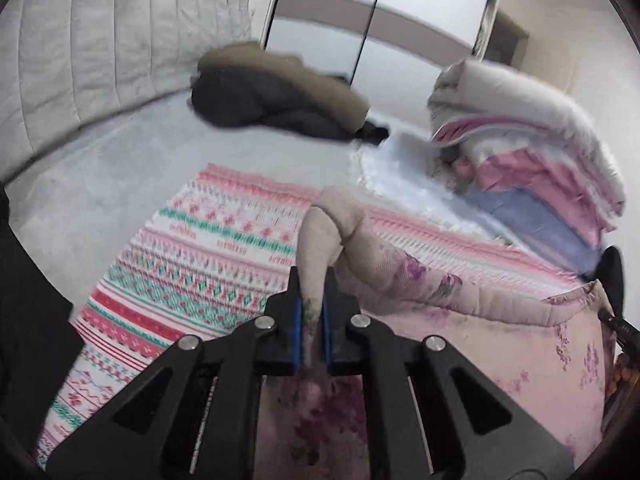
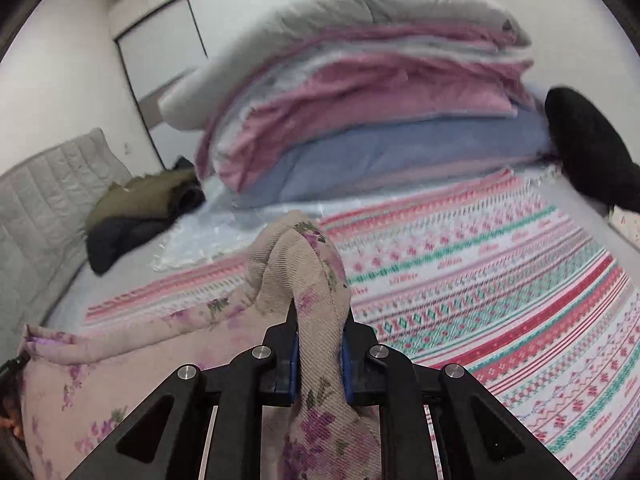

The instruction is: Fold large clothes

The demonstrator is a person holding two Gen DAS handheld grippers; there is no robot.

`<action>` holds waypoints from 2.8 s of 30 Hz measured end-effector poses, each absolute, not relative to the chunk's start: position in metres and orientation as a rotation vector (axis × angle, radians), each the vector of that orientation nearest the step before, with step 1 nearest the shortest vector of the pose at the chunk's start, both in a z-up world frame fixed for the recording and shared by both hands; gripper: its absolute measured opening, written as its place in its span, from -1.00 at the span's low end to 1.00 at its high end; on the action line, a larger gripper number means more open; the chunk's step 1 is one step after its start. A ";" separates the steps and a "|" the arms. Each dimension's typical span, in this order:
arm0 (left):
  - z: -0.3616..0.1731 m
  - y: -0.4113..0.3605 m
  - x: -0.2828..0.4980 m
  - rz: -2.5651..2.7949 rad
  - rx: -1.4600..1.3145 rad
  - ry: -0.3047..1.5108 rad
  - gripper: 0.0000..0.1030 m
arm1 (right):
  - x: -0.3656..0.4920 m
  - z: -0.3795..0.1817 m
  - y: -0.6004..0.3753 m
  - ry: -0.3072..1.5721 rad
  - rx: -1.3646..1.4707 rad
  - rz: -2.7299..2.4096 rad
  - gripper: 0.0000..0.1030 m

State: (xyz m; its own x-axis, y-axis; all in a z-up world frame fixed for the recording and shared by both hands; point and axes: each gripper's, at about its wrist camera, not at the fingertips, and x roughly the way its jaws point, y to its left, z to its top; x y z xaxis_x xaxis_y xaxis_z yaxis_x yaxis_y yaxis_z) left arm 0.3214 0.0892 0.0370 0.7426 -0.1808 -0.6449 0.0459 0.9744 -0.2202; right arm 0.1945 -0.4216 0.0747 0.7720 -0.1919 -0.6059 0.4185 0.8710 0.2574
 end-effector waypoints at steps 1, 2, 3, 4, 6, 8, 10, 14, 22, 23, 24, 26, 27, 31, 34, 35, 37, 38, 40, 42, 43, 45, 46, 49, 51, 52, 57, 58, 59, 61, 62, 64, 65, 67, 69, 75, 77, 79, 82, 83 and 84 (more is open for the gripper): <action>0.020 0.084 0.332 -0.107 -0.170 0.777 -0.81 | 0.209 0.060 -0.426 0.651 0.395 -0.353 -0.70; 0.001 0.080 0.341 -0.092 -0.147 0.832 -0.81 | 0.222 0.038 -0.428 0.719 0.388 -0.370 -0.70; -0.016 0.075 0.348 -0.082 -0.126 0.887 -0.81 | 0.226 0.025 -0.429 0.765 0.383 -0.381 -0.70; -0.031 0.073 0.353 -0.078 -0.119 0.935 -0.81 | 0.233 0.007 -0.431 0.823 0.389 -0.389 -0.69; -0.045 0.071 0.356 -0.067 -0.118 0.977 -0.80 | 0.239 -0.022 -0.437 0.901 0.441 -0.396 -0.65; -0.044 0.072 0.358 -0.071 -0.120 0.999 -0.78 | 0.237 -0.021 -0.442 0.890 0.480 -0.394 -0.59; -0.040 0.072 0.358 -0.076 -0.112 1.001 -0.71 | 0.234 -0.012 -0.441 0.890 0.463 -0.397 -0.47; -0.014 0.076 0.342 -0.096 -0.077 0.939 -0.53 | 0.219 0.011 -0.428 0.873 0.388 -0.404 -0.32; 0.031 0.022 0.295 -0.256 0.047 0.820 0.37 | 0.202 0.065 -0.339 0.742 0.218 -0.253 0.25; 0.029 0.014 0.297 -0.280 0.071 0.836 0.37 | 0.207 0.066 -0.324 0.756 0.204 -0.216 0.25; 0.025 0.000 0.299 -0.311 0.104 0.865 0.37 | 0.215 0.066 -0.305 0.780 0.187 -0.163 0.25; 0.013 -0.019 0.307 -0.335 0.154 0.923 0.37 | 0.232 0.060 -0.272 0.857 0.165 -0.028 0.25; 0.001 -0.029 0.314 -0.331 0.192 0.976 0.37 | 0.243 0.052 -0.254 0.916 0.159 0.045 0.25; -0.025 -0.035 0.332 -0.289 0.217 1.068 0.38 | 0.289 0.014 -0.212 1.083 0.085 0.079 0.25; -0.027 -0.024 0.346 -0.262 0.175 1.056 0.42 | 0.320 -0.001 -0.209 1.096 0.057 0.024 0.23; -0.027 -0.018 0.354 -0.217 0.184 1.034 0.42 | 0.327 -0.001 -0.212 1.082 0.074 0.009 0.21; -0.029 -0.003 0.364 -0.105 0.208 1.033 0.42 | 0.330 0.006 -0.224 1.044 0.116 -0.012 0.21; -0.028 0.008 0.367 -0.072 0.195 1.044 0.42 | 0.327 0.013 -0.232 1.020 0.142 -0.026 0.21; -0.017 0.030 0.358 -0.086 0.111 1.033 0.42 | 0.313 0.026 -0.248 0.965 0.204 -0.035 0.25; -0.003 0.045 0.341 -0.100 0.080 0.992 0.42 | 0.290 0.045 -0.266 0.908 0.234 -0.092 0.25; 0.003 0.050 0.331 -0.101 0.079 0.969 0.42 | 0.279 0.053 -0.273 0.887 0.242 -0.121 0.26; 0.017 0.060 0.303 -0.112 0.080 0.930 0.42 | 0.253 0.066 -0.284 0.860 0.282 -0.124 0.26; 0.022 0.061 0.291 -0.120 0.077 0.919 0.44 | 0.241 0.072 -0.285 0.854 0.292 -0.121 0.26; 0.037 0.064 0.257 -0.140 0.052 0.880 0.61 | 0.198 0.091 -0.275 0.820 0.266 -0.118 0.37; 0.048 0.067 0.231 -0.150 0.030 0.855 0.66 | 0.172 0.102 -0.264 0.792 0.235 -0.121 0.46; 0.052 0.069 0.223 -0.156 0.013 0.848 0.73 | 0.159 0.106 -0.257 0.779 0.223 -0.120 0.52; 0.061 0.069 0.158 -0.169 -0.014 0.848 0.92 | 0.096 0.118 -0.224 0.755 0.194 -0.134 0.62; 0.061 0.068 0.147 -0.157 -0.011 0.850 0.95 | 0.086 0.117 -0.219 0.760 0.196 -0.143 0.64; 0.060 0.066 0.132 -0.123 -0.007 0.855 0.97 | 0.074 0.115 -0.213 0.772 0.208 -0.148 0.66; 0.058 0.062 0.113 -0.081 0.008 0.857 0.97 | 0.061 0.105 -0.206 0.813 0.215 -0.159 0.73; 0.056 0.059 0.106 -0.072 0.014 0.859 0.98 | 0.053 0.100 -0.201 0.830 0.210 -0.162 0.73; 0.051 0.053 0.084 -0.078 0.012 0.859 0.98 | 0.037 0.093 -0.193 0.834 0.207 -0.174 0.74; 0.048 0.052 0.074 -0.089 0.006 0.859 0.98 | 0.024 0.090 -0.188 0.826 0.218 -0.178 0.74; 0.041 0.045 0.059 -0.107 0.004 0.867 0.98 | 0.005 0.081 -0.181 0.823 0.240 -0.189 0.76; 0.035 0.039 0.046 -0.121 0.013 0.873 0.98 | -0.009 0.073 -0.175 0.831 0.244 -0.201 0.76; 0.007 0.019 0.026 -0.136 0.054 0.913 0.98 | -0.031 0.065 -0.160 0.824 0.124 -0.268 0.76; 0.004 0.016 0.023 -0.127 0.061 0.919 0.98 | -0.037 0.062 -0.161 0.823 0.113 -0.273 0.76; 0.002 0.013 0.022 -0.120 0.057 0.918 0.98 | -0.040 0.058 -0.161 0.827 0.108 -0.289 0.76; 0.002 0.007 0.020 -0.132 0.051 0.922 0.98 | -0.040 0.048 -0.163 0.850 0.098 -0.314 0.76; 0.002 0.005 0.020 -0.137 0.052 0.924 0.98 | -0.040 0.047 -0.164 0.854 0.099 -0.313 0.76; 0.002 0.002 0.019 -0.139 0.055 0.923 0.98 | -0.039 0.046 -0.164 0.854 0.103 -0.309 0.76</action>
